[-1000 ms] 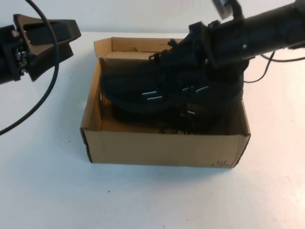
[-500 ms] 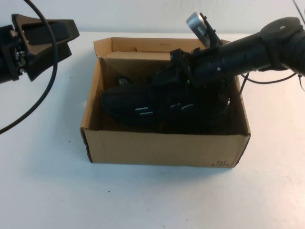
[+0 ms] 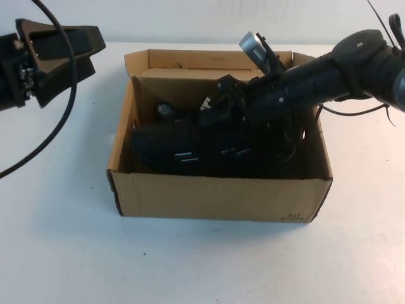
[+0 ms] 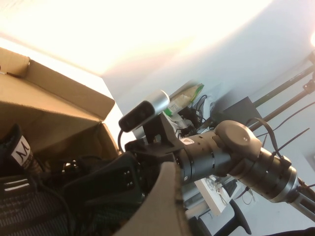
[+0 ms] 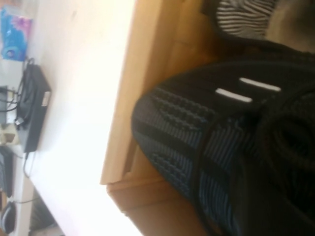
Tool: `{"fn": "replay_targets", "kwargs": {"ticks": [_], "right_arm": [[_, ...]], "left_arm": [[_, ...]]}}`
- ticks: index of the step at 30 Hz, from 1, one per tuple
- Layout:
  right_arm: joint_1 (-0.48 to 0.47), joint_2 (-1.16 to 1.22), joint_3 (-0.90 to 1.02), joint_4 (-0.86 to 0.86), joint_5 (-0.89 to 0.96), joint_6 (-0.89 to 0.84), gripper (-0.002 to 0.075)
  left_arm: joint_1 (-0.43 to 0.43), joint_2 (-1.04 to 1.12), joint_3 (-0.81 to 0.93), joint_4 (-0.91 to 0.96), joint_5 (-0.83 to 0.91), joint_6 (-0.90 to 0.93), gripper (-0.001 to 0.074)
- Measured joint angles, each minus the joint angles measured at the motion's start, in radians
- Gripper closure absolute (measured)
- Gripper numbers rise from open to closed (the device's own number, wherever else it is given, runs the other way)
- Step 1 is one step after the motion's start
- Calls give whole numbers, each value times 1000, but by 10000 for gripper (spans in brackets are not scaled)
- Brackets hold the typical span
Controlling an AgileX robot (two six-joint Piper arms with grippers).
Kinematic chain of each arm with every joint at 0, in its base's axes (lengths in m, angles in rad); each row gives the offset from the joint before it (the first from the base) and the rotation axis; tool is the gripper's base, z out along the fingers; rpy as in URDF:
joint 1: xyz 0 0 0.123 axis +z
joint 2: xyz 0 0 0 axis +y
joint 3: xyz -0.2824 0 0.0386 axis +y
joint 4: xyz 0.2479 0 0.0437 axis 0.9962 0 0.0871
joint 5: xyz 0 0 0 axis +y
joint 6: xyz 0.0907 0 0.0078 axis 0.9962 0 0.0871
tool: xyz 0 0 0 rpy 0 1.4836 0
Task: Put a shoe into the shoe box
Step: Place the shoe in the shoe box
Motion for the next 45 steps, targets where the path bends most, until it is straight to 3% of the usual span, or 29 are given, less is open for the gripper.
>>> {"fn": "replay_targets", "kwargs": {"ticks": [12, 19, 38, 40, 45], "right_arm": [[11, 0, 0, -32, -17, 30, 616], [11, 0, -2, 5, -5, 30, 533], [11, 0, -2, 36, 26, -6, 475], [11, 0, -2, 36, 26, -6, 500], [11, 0, -2, 40, 26, 2, 686]], "left_arm": [[0, 0, 0, 0, 0, 2, 99], [0, 0, 0, 0, 0, 2, 99], [0, 0, 0, 0, 0, 2, 96], [0, 0, 0, 0, 0, 2, 88], [0, 0, 0, 0, 0, 2, 96]]}}
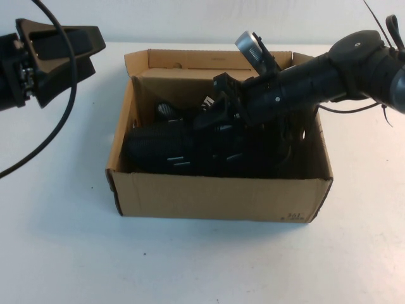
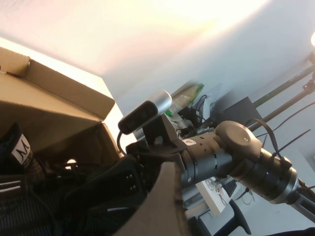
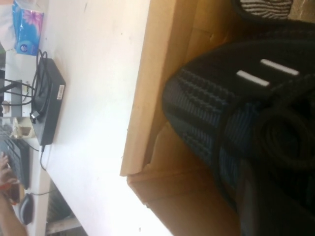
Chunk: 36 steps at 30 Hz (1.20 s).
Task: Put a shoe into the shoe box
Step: Place the shoe in the shoe box
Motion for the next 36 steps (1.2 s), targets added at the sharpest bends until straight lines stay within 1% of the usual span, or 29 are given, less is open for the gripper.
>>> {"fn": "replay_targets", "kwargs": {"ticks": [2, 4, 10, 14, 18, 22, 27, 36], "right_arm": [[0, 0, 0, 0, 0, 18, 715], [0, 0, 0, 9, 4, 39, 725], [0, 0, 0, 87, 21, 59, 729], [0, 0, 0, 95, 25, 77, 729], [0, -19, 0, 80, 25, 104, 729], [0, -37, 0, 70, 42, 150, 729], [0, -39, 0, -20, 47, 221, 729], [0, -39, 84, -70, 44, 241, 730]], "left_arm": [[0, 0, 0, 0, 0, -2, 96], [0, 0, 0, 0, 0, -4, 96], [0, 0, 0, 0, 0, -15, 96], [0, 0, 0, 0, 0, -22, 97], [0, 0, 0, 0, 0, -24, 88], [0, 0, 0, 0, 0, -24, 96], [0, 0, 0, 0, 0, -25, 96], [0, 0, 0, 0, 0, -26, 96]]}}
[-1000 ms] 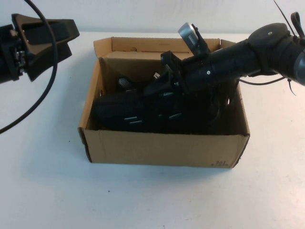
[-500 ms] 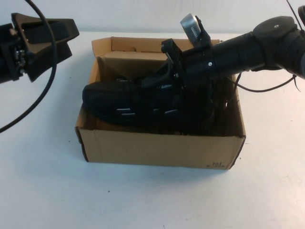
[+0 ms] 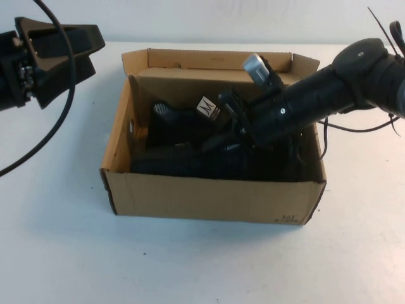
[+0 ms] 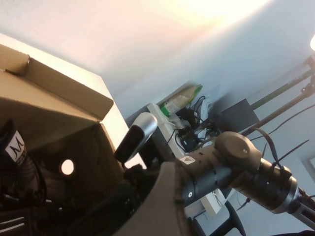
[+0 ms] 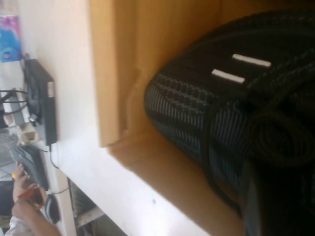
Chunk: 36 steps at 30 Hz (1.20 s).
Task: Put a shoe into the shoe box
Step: Place the shoe in the shoe box
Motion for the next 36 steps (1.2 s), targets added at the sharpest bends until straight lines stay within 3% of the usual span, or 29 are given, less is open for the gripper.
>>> {"fn": "replay_targets", "kwargs": {"ticks": [16, 18, 24, 26, 36], "right_arm": [[0, -3, 55, -4, -83, -20, 722], [0, -3, 55, -4, -83, -22, 679], [0, -5, 55, -4, -75, -51, 423], [0, -8, 55, -16, -75, -67, 372], [0, -98, 55, -223, -70, -30, 333]], "left_arm": [[0, 0, 0, 0, 0, 0, 96], [0, 0, 0, 0, 0, 0, 96], [0, 0, 0, 0, 0, 0, 96], [0, 0, 0, 0, 0, 0, 96], [0, 0, 0, 0, 0, 0, 97]]}}
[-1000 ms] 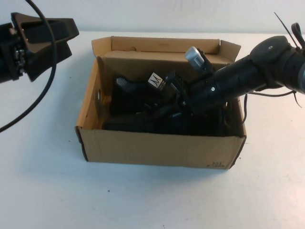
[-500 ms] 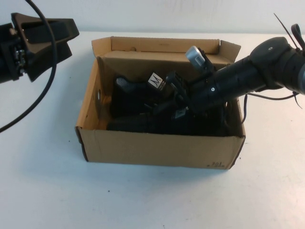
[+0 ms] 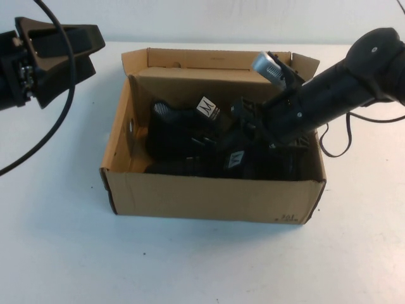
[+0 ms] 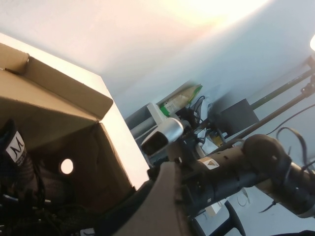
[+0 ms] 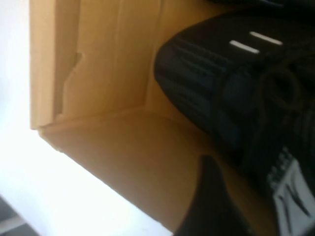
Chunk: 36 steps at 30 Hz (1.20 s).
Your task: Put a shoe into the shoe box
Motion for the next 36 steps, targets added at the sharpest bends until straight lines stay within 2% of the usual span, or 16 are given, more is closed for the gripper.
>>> {"fn": "replay_targets", "kwargs": {"ticks": [8, 12, 15, 18, 20, 23, 25, 30, 36], "right_arm": [[0, -87, 0, -152, 0, 49, 333], [0, -141, 0, -170, 1, 46, 333], [-2, -193, 0, -171, 2, 14, 340], [-13, -250, 0, -180, 7, -26, 400], [-24, -293, 0, -203, 13, -51, 480], [-35, -380, 0, -253, 18, -77, 640], [-42, -440, 0, -300, 18, -86, 698], [-42, -612, 0, -464, 13, -88, 735], [-42, -810, 0, -576, -47, -80, 741]], "left_arm": [[0, 0, 0, 9, 0, -3, 97], [0, 0, 0, 53, 0, -12, 99], [0, 0, 0, 101, 2, -19, 131], [0, 0, 0, 149, 2, -25, 241], [0, 0, 0, 173, 2, -26, 359], [0, -9, 0, 208, 2, -26, 589], [0, -32, -5, 249, 2, -26, 674], [1, -135, -71, 420, 10, -63, 727], [1, -361, -111, 682, -26, -179, 727]]}}
